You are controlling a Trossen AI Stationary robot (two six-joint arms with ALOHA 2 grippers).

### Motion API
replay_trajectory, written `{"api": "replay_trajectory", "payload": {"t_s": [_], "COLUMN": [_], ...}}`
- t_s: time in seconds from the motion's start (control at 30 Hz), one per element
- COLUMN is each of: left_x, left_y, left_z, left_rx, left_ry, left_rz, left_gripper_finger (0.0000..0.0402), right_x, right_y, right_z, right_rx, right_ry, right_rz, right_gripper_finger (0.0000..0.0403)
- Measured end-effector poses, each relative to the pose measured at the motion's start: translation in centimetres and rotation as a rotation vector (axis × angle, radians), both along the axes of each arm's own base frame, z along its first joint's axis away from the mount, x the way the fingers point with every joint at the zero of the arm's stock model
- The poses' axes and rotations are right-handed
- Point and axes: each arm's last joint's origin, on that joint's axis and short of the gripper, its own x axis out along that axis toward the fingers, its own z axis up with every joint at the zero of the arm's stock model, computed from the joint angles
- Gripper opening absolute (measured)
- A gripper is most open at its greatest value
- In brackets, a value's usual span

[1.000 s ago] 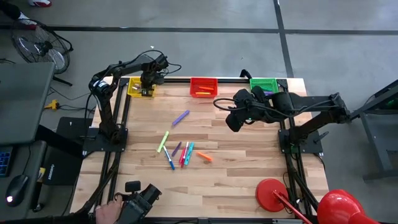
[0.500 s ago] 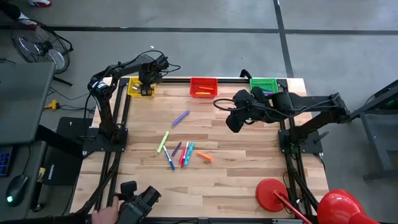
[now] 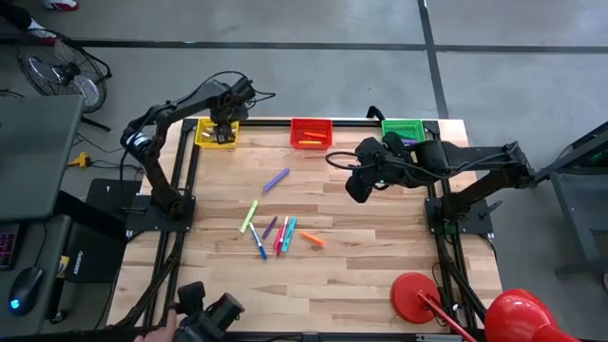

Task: Pick & Place Markers
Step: Put the violet highlighter into the green bin

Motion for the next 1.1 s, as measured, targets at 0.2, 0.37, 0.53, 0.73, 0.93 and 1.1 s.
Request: {"api": "replay_trajectory", "payload": {"t_s": [0.2, 0.37, 0.53, 0.73, 0.93, 1.1], "left_x": [0.6, 1.5, 2.7, 4.9, 7.4, 9.1], "left_y": [-1.4, -2.9, -4.7, -7.3, -10.5, -12.5], "left_z": [1.4, 2.4, 3.2, 3.2, 3.2, 3.4], "left_rx": [0.037, 0.057, 0.012, -0.105, -0.243, -0.263], "left_ry": [-0.066, -0.115, -0.284, -0.435, -0.577, -0.667], "left_rz": [-0.002, -0.015, 0.033, 0.09, 0.137, 0.191], "left_gripper_finger": [0.0166, 0.0166, 0.0166, 0.0166, 0.0166, 0.0166], "right_x": [0.0, -0.2, -0.8, -1.3, -1.4, -1.5], "right_y": [0.0, 0.0, 0.0, 0.8, 1.6, 2.1], "right_z": [0.0, -0.2, -0.5, -0.7, -0.7, -0.8], "right_rx": [-0.002, 0.008, 0.02, -0.001, -0.001, -0.013], "right_ry": [0.004, 0.033, 0.097, 0.134, 0.128, 0.12], "right_rz": [0.008, 0.022, 0.0, 0.003, 0.02, 0.016], "right_gripper_finger": [0.0179, 0.0179, 0.0179, 0.0179, 0.0179, 0.0179]}}
